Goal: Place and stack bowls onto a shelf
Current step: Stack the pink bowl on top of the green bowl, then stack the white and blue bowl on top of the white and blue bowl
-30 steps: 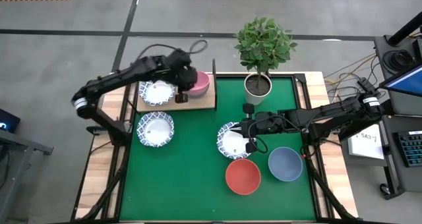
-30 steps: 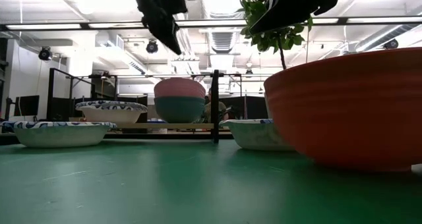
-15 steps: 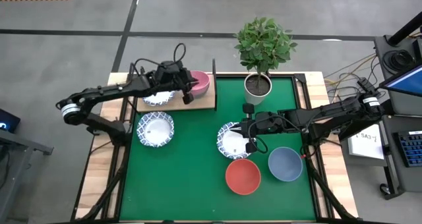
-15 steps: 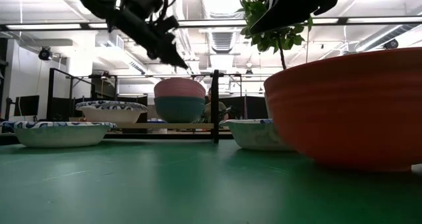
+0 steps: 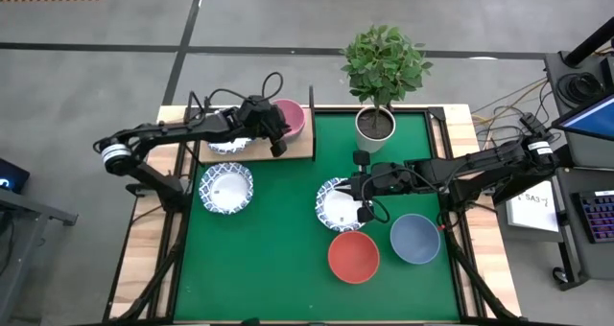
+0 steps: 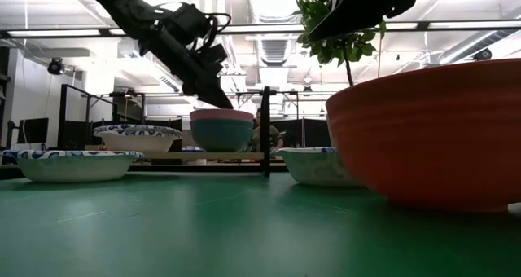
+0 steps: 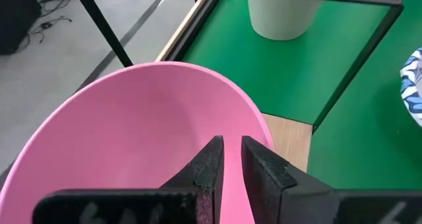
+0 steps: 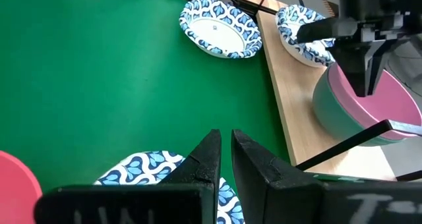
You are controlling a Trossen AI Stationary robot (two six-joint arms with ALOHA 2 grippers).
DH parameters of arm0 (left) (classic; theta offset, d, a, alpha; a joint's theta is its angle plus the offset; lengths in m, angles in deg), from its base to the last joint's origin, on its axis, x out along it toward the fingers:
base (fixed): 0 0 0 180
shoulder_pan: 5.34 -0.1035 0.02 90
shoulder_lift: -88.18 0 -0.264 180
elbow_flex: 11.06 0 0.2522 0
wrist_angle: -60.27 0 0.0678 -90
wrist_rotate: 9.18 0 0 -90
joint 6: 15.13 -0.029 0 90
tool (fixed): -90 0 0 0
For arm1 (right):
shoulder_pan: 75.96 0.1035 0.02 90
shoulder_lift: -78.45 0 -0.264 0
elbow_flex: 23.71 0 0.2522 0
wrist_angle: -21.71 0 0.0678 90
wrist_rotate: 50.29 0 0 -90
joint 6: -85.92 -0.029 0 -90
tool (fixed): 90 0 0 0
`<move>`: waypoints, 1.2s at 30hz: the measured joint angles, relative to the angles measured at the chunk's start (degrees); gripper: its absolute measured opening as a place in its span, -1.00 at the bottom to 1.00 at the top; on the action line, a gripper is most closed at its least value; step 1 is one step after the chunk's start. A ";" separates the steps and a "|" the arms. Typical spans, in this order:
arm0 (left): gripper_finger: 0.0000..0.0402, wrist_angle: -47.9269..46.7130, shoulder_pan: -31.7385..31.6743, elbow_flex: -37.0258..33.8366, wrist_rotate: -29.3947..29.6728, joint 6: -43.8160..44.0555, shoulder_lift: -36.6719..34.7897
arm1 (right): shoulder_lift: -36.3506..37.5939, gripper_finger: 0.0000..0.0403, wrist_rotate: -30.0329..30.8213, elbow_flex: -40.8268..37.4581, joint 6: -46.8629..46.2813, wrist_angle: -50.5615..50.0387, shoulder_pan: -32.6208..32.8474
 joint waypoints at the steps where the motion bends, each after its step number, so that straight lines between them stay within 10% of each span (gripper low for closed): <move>1: -0.82 -0.02 0.11 0.00 0.00 0.30 -0.15 | 0.02 -0.87 0.00 0.00 0.00 0.00 0.00; 19: -0.82 -12.82 18.29 -1.14 -0.34 13.77 -15.39 | -0.33 -0.87 0.00 0.00 1.03 -0.04 0.00; 27: -0.82 -33.31 34.14 -1.14 -0.35 38.98 -16.87 | -0.39 -0.87 0.00 0.00 1.05 0.11 0.00; 36: -0.69 -51.65 35.87 -1.14 5.52 62.57 -15.05 | -0.39 -0.87 0.00 0.00 1.06 0.43 0.00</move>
